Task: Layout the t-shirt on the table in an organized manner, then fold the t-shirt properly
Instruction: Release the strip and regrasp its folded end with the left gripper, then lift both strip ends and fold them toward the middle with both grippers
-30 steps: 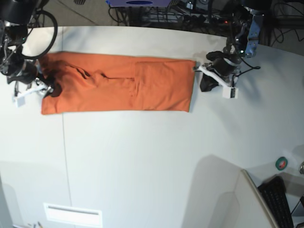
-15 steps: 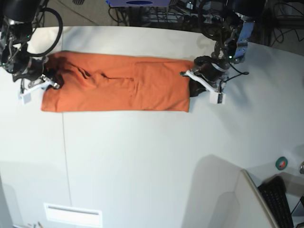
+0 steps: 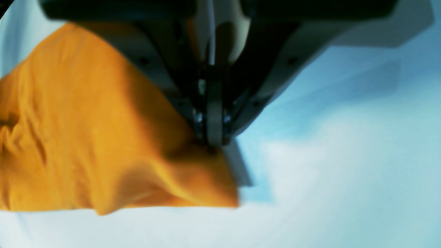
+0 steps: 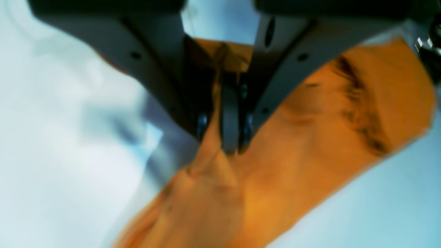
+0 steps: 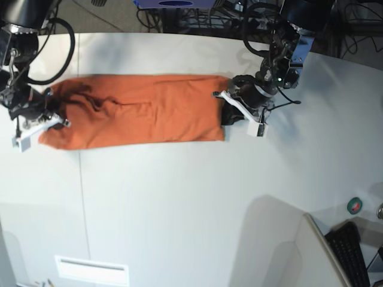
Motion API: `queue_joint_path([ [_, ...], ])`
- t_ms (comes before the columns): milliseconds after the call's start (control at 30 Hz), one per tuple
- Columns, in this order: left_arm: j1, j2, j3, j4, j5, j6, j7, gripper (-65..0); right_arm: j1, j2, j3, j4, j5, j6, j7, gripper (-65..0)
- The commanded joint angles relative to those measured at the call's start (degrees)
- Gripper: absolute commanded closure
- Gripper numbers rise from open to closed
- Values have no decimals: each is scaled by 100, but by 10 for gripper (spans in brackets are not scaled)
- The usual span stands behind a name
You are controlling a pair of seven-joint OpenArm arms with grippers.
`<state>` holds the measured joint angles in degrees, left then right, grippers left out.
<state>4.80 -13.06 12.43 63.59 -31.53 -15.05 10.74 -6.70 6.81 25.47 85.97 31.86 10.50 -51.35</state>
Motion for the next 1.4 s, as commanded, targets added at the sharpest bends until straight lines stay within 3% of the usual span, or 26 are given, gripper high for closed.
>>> queue_joint_path([
  [0,-97,-35,1,63,28,15,29,0,24,-26,6,339,71,71,-65,0],
  [133,-185,115,1,28,28,15,29,0,6,-272,-20,919,-96,62,-469,0],
  [300,-238,264,1,28,28,15,38,0,-134,-298,-934,1403,-412,18,-434,0],
  [600,-414,308,371,-245,28,24,3,0,-345,-307,-2376,2062,-1019,-545,-434,0],
  [1233,-396,299,371,-236,28,24,3,0,-354,-298,-4486,1930,-1089,-1635,32,0],
  [1367,-396,299,371,-236,28,24,11,0,-275,-307,-4741,1552,-1089,-1696,305,0],
])
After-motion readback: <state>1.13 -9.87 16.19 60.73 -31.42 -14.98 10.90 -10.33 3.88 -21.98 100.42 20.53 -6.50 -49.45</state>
